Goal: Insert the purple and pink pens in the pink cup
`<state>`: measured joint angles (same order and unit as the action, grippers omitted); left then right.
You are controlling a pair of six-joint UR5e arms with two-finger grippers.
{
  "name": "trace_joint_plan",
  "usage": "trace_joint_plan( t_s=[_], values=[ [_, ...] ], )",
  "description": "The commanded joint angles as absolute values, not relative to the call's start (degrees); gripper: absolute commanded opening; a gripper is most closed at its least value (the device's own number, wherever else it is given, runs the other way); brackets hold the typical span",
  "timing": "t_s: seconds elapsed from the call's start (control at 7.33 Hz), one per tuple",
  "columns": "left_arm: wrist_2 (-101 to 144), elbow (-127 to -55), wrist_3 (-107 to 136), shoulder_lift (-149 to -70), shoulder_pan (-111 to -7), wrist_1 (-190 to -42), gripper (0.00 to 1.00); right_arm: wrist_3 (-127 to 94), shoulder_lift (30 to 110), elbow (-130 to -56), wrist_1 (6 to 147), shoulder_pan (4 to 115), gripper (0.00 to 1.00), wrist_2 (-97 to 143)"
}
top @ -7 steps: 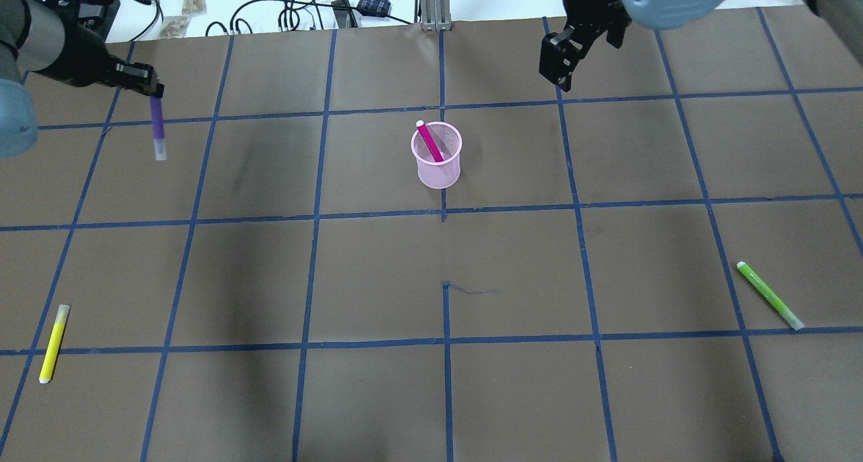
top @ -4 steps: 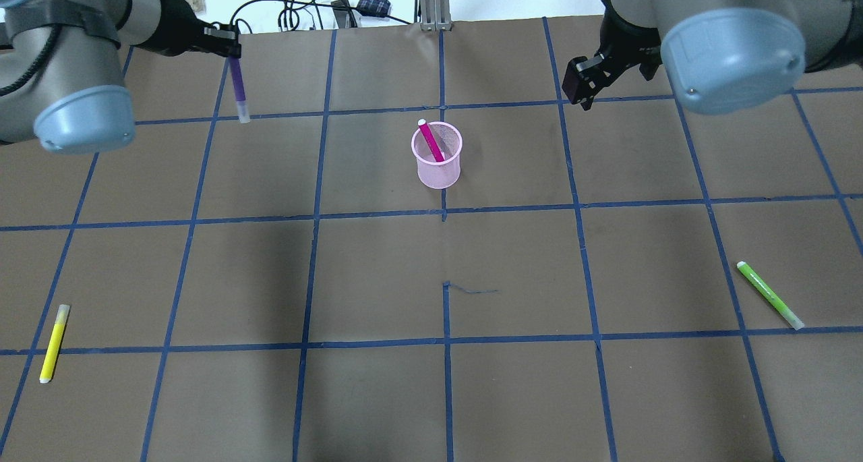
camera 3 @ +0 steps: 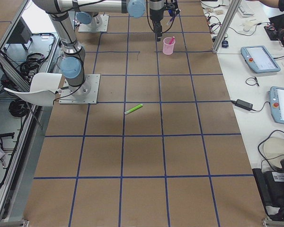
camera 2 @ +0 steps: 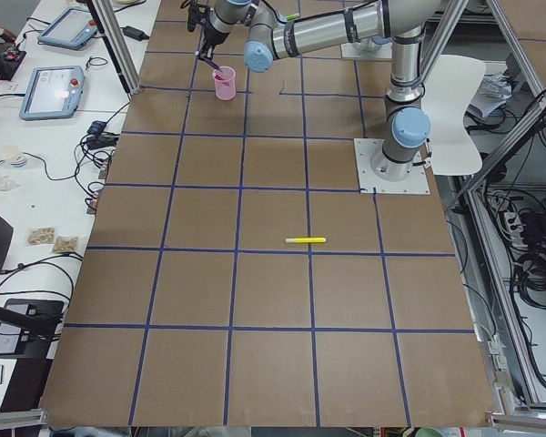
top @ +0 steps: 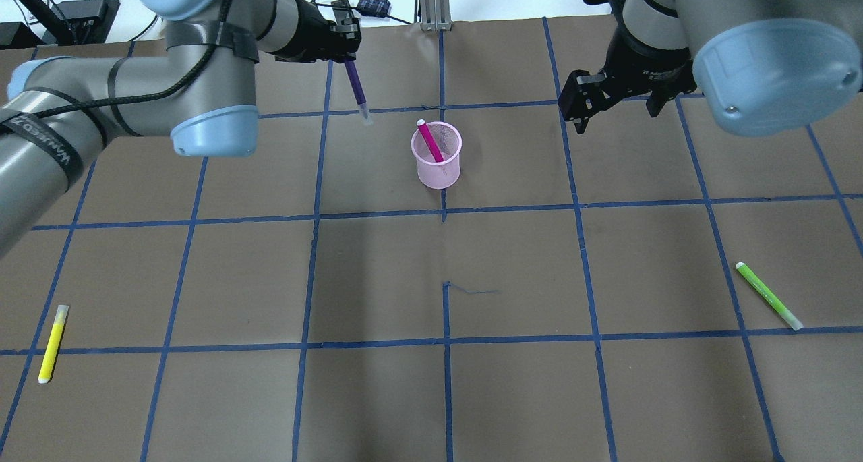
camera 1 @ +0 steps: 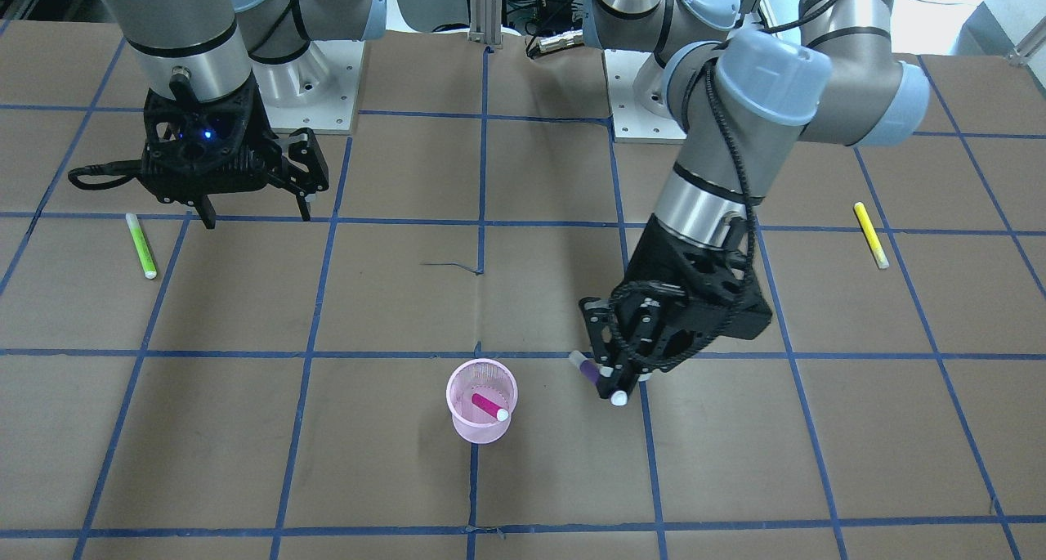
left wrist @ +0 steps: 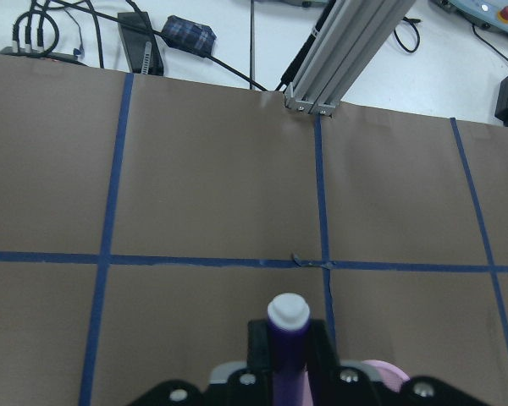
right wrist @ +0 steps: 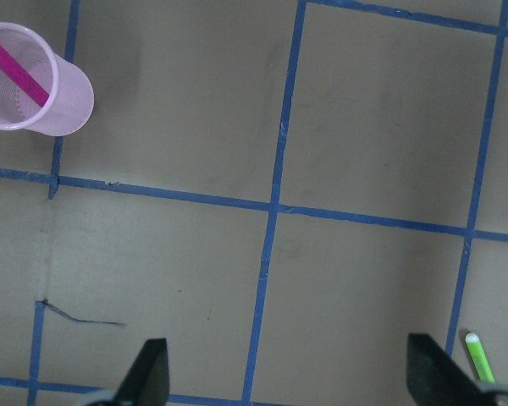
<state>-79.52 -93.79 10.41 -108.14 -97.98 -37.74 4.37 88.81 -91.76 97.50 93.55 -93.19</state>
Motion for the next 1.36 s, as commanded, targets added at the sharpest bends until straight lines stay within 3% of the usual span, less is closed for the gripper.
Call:
trace_joint_plan(
  t_s=[0.0, 1.23],
  values=[
    [-85.6, -92.1, 9.3, -111.6, -103.3, -37.7, 0.00, -2.1, 89.3, -91.1, 94.6, 93.5, 1.00, -92.5],
    [-92.0, -91.5, 9.2, -118.7, -108.6, -28.0, 0.00, -4.7, 88.8, -91.6, 98.3, 93.9, 1.00, -93.2]
  ],
)
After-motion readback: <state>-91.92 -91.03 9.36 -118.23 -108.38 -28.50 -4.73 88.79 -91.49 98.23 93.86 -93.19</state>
